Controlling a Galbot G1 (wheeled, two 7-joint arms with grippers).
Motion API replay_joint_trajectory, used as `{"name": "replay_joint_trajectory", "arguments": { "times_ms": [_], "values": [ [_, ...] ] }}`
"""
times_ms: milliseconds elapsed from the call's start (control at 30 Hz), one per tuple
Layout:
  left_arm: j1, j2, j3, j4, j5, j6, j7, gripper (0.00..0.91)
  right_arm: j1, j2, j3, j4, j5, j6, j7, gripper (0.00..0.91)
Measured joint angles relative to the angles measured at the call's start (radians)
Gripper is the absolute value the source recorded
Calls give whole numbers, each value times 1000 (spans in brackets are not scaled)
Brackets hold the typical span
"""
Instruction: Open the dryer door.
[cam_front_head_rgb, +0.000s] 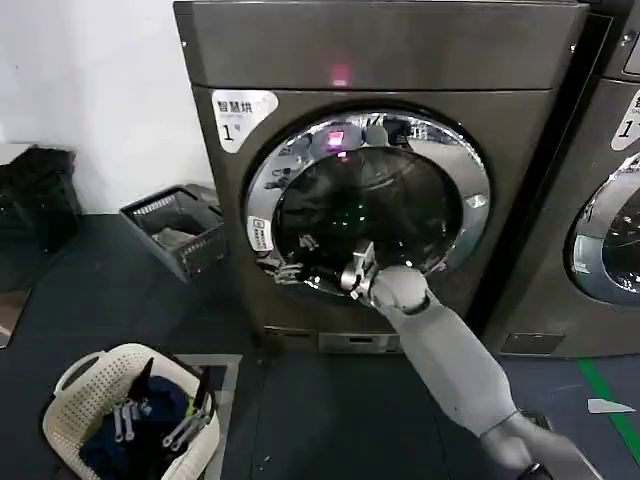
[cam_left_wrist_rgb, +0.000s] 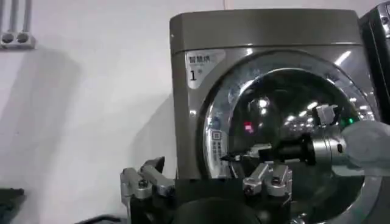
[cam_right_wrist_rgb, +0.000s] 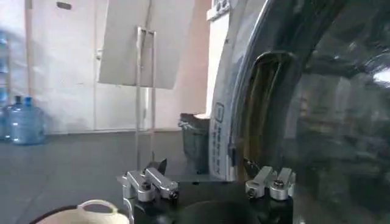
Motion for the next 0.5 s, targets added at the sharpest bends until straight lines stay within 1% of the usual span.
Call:
{"name": "replay_joint_trajectory", "arguments": {
  "times_ms": [133,200,300,367,433,500],
  "values": [
    [-17,0,-8,6,-4,30,8,907,2,-10,-3,0,40,-18,-39,907],
    [-27,1,-19,9,-14,53,2,907,-2,-19,-4,7,49,-18,-59,907],
    [-45,11,-39,5,-32,118,7,907,-5,-34,-6,24,54,-31,-73,907],
    [-59,23,-56,-1,-80,184,6,907,-9,-46,-8,38,60,-44,-104,907],
    [-74,33,-72,-3,-119,219,4,907,-16,-62,-9,55,72,-58,-141,907],
    [-91,46,-89,-7,-147,260,2,907,-26,-78,-9,75,80,-59,-174,907]
  ]
}}
